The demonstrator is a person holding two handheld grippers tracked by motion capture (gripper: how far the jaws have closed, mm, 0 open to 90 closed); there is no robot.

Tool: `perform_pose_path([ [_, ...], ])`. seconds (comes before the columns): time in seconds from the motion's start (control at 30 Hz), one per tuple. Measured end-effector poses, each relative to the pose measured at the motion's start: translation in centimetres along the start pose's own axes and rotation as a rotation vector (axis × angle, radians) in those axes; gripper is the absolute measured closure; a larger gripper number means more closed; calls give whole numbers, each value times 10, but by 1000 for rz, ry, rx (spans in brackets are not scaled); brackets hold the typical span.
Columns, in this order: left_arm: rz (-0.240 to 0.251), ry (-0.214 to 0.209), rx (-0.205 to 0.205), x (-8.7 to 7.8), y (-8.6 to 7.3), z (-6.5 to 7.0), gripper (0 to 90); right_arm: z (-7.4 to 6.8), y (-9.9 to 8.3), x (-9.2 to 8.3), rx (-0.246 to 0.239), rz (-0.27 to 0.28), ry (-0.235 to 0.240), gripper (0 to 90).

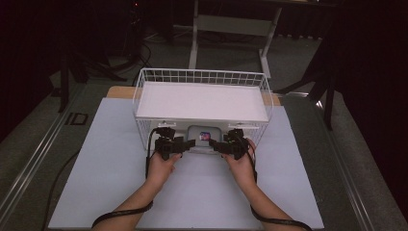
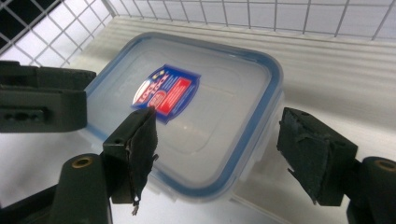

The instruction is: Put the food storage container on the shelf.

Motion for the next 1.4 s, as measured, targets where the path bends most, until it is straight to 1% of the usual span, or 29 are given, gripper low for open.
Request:
perform_pose_path([
  [0.03,5,-4,4,-1,0,1,392,-2,-2,-3,3,-3,-9,285],
  [0.07,8,-18,11,-3,-1,3,392,-2,-1,-4,-21,9,-17,285],
  [0.13,19,-17,35,-8,-2,6,392,-2,-1,-6,-66,28,-23,285],
  [0.17,19,-17,35,-8,-2,6,392,-2,-1,-6,-66,28,-23,285],
  [0.2,29,-28,38,-15,-3,10,392,-4,-2,-9,-61,29,-22,286],
  [0.23,35,-27,36,-18,-3,12,392,-8,-3,-14,-80,33,-7,286],
  [0.3,42,-43,45,-24,-4,16,391,-13,-4,-19,-95,41,-6,286],
  [0.37,43,-41,47,-29,-5,18,391,-16,-5,-21,-99,40,2,286],
  [0.4,47,-27,49,-36,-7,21,391,-20,-7,-24,-103,35,11,285],
  [0.43,49,-29,53,-40,-8,23,390,-28,-12,-27,-113,25,31,286],
  [0.47,57,-29,48,-44,-9,24,360,-31,-14,-29,-122,21,34,286],
  [0.5,59,-60,54,-48,-11,25,329,-35,-17,-30,-126,18,42,288],
  [0.53,68,-88,45,-52,-12,27,305,-39,-19,-31,-128,9,54,291],
  [0.6,62,-118,50,-57,-16,28,281,-46,-24,-32,-133,1,69,304],
  [0.67,67,-159,46,-63,-21,28,241,-51,-30,-33,-134,-12,83,313],
  [0.77,63,-161,54,-65,-26,28,176,-55,-35,-32,-146,-25,90,318],
  [0.8,59,-157,70,-68,-31,27,176,-57,-38,-31,-154,-28,88,334],
  [0.83,60,-152,75,-69,-33,26,152,-58,-42,-28,-159,-39,81,351],
  [0.87,63,-160,77,-69,-35,26,148,-58,-44,-27,-160,-43,80,379],
  [0.93,73,-152,102,-70,-40,25,112,-59,-47,-23,-163,-52,75,398],
  [1.0,67,-152,116,-70,-45,24,111,-59,-50,-20,-166,-61,67,424],
  [1.03,68,-159,118,-70,-47,23,91,-58,-50,-19,-169,-57,56,439],
  [1.1,77,-169,124,-70,-51,21,9,-57,-50,-17,-173,-46,43,498],
  [1.17,93,-146,122,-70,-53,18,9,-54,-51,-14,-162,-50,31,587],
  [1.2,96,-144,120,-70,-53,17,9,-53,-52,-13,-157,-56,29,645],
  [1.23,98,-137,117,-70,-54,16,9,-51,-53,-11,-158,-65,25,731],
  [1.27,101,-132,117,-70,-55,16,10,-50,-54,-9,-157,-75,25,784],
  [1.33,88,-131,133,-68,-58,16,10,-48,-55,-6,-156,-83,17,894],
  [1.4,87,-123,145,-66,-59,17,10,-45,-55,-3,-162,-90,2,899],
])
Point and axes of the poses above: each handheld gripper's, and its own axes: x roughly forward along the jaws, y roughly out of its top, z roughly to its right, the point moved 8 cm from there along x, roughly forward along the jaws, and after that the axes turned 6 degrees about x, right-handed, at the moved point
